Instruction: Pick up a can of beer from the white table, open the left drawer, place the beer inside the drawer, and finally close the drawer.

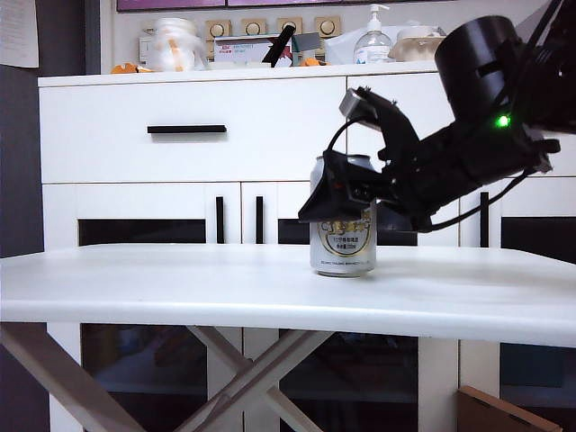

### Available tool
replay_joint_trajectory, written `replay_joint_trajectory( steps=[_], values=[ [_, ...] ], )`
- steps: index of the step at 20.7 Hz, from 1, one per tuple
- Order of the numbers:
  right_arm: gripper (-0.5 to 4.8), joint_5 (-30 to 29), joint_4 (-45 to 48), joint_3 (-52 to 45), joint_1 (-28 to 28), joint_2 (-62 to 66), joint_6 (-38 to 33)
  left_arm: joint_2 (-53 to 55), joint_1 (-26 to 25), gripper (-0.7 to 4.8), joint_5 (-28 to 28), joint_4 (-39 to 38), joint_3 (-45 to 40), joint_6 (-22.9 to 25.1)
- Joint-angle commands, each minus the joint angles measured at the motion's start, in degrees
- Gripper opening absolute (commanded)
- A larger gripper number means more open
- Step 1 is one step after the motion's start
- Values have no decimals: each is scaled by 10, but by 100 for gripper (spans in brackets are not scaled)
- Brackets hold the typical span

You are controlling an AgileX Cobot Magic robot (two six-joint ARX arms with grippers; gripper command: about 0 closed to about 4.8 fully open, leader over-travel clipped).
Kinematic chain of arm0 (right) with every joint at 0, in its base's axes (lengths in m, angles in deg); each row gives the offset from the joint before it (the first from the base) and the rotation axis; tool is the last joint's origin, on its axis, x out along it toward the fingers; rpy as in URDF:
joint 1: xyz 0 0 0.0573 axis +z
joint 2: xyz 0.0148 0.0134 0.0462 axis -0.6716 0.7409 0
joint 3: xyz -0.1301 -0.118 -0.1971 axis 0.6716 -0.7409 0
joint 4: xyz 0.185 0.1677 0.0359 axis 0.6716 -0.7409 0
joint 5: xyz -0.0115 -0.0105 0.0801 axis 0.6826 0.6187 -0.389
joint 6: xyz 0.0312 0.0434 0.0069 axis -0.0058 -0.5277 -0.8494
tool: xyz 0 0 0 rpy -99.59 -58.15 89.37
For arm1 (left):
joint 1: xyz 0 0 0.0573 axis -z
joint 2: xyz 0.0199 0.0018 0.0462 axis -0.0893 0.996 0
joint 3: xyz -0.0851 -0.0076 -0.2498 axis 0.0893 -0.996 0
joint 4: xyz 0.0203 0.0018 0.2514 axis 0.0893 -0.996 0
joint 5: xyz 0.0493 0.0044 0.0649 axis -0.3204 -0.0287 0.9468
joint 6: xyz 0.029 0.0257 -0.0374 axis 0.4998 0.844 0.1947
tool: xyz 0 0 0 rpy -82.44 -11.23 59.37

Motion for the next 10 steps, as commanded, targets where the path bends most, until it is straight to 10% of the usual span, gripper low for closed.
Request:
replay_joint_trajectory(
  steps=[1,3,10],
  values=[
    [202,0,15,3,1,-2,-1,-1,0,-5,-2,5,3,0],
    [50,0,14,3,1,-2,-9,-1,0,-5,-2,2,3,0],
    [53,-35,-30,3,0,-109,-39,1,-1,-5,-2,33,3,-85]
  ],
)
